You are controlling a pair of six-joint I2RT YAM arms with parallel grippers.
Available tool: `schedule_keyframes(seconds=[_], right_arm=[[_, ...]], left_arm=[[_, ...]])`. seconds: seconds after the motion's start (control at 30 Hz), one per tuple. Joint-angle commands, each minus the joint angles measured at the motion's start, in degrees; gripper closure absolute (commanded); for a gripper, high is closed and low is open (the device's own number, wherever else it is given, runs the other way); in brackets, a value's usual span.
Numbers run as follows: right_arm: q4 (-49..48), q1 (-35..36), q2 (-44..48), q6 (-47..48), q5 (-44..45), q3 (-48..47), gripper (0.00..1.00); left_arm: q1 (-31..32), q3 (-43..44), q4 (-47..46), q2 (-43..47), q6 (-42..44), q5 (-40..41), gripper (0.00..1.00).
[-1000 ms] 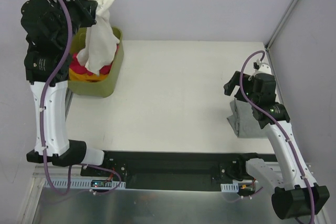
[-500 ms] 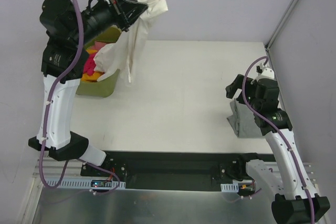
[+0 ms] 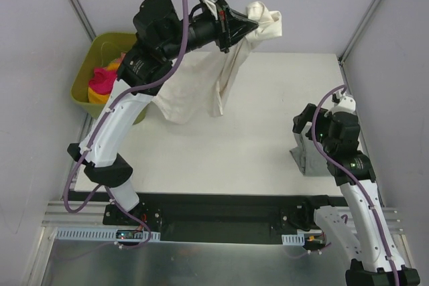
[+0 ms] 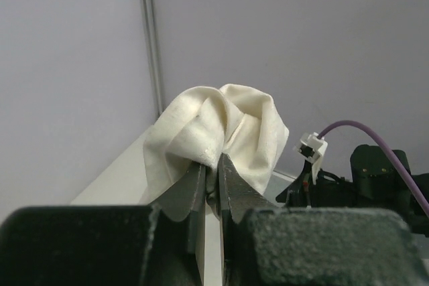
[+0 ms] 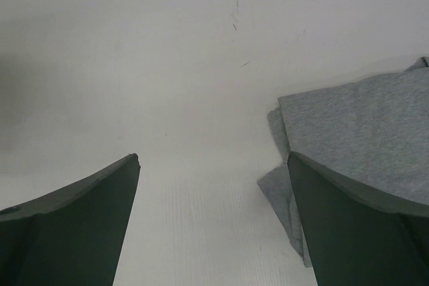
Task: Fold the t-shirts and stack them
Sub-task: Move the tshirt to the center of the board
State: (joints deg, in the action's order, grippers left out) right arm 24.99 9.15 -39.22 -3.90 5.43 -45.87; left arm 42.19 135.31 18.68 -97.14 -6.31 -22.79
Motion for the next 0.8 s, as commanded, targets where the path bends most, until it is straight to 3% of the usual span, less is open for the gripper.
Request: schedule_keyframes(seconds=[0.0, 0.27, 0.37, 0.47, 0.5, 0.63, 0.77], right_arm=[[0.0, 0.3, 2.0, 0.9, 2.1, 0.6, 0.03], [0.1, 0.3, 2.1, 1.1, 2.1, 1.1, 0.03], [0.2, 0.3, 1.3, 1.1, 1.3, 1.0, 0.03], [1.4, 0.3, -0.2, 0.7, 1.0, 0.1, 0.03], [1.9, 0.3, -0.8, 0.6, 0.9, -0.4, 0.03], [3.8, 0.3, -5.4, -0.6, -2.9, -1.7, 0.03], [8.7, 0.3, -11.4, -3.1, -6.8, -3.4, 0.03]], left_arm=[[1.4, 5.7, -11.1, -1.3, 2.6, 5.7, 1.00], [1.8, 2.8, -11.8, -1.7, 0.9, 11.0, 1.00], [1.7, -5.4, -11.9, 1.5, 2.1, 19.9, 1.00], [1.7, -16.8, -12.2, 4.3, 2.6, 32.5, 1.00], [1.7, -22.3, -12.2, 4.8, 2.1, 40.8, 1.00], [1.7, -35.4, -11.3, 5.0, -0.5, 56.6, 1.00], [1.1, -44.6, -5.8, 4.2, -6.9, 60.3, 1.00]])
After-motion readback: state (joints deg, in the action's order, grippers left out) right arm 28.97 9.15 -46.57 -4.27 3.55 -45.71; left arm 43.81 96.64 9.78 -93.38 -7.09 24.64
